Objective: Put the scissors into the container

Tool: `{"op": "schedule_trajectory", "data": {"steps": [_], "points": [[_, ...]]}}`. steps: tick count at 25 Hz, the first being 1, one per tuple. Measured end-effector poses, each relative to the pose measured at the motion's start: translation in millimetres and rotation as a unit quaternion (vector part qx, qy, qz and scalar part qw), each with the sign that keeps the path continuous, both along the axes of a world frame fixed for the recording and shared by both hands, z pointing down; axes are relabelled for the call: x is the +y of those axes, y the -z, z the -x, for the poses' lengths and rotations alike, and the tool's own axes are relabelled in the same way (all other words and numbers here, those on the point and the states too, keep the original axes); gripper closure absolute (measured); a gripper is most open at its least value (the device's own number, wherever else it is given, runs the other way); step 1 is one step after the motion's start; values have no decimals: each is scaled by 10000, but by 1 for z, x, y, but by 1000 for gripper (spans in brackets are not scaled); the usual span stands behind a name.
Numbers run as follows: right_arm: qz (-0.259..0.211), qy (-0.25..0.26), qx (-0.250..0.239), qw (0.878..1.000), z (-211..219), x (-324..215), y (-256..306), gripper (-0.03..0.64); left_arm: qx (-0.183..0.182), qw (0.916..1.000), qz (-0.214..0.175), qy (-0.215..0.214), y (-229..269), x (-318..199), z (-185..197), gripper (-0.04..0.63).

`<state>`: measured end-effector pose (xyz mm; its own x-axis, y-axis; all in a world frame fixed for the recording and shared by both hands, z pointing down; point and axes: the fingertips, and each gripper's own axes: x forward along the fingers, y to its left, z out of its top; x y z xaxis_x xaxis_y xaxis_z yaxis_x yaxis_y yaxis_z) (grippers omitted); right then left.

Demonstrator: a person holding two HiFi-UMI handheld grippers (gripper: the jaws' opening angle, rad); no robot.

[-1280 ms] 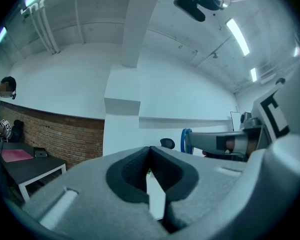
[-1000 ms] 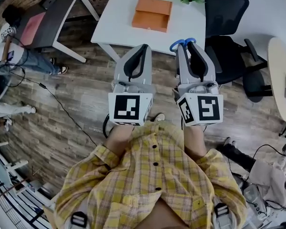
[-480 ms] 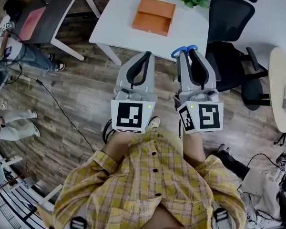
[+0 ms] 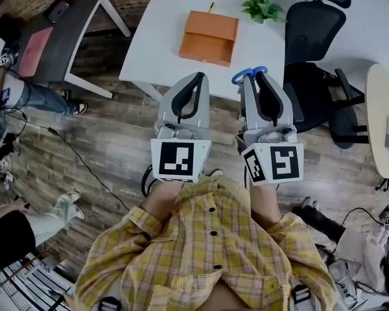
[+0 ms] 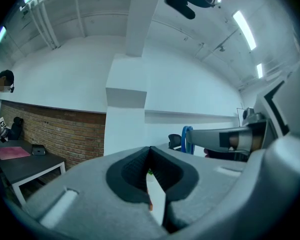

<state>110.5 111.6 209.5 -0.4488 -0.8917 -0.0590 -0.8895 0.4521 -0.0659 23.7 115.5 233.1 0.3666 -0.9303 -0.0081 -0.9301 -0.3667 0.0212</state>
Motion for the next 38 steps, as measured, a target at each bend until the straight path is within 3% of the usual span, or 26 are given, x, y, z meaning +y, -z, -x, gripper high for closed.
{"op": "schedule_trajectory", "data": {"steps": [3,8,18,31,38], "points": [[19,-35,-1,10000,15,-25,1,534,-99,9999,44,-88,0,-27,12,591],[123,-158,-6,9998,35,-63,-3,534,84,9998,66,-156,3,-68,29,591],[173,-525,112,9984,65,-118,-3,534,78,9988,171,-463,-2,-127,64,591],[330,-913,234,9950,98,-174,-6,534,21,9935,457,-1044,-18,-189,91,591],[476,-894,334,9943,104,-189,-17,534,89,9929,642,-1000,-32,-204,100,591]]}}
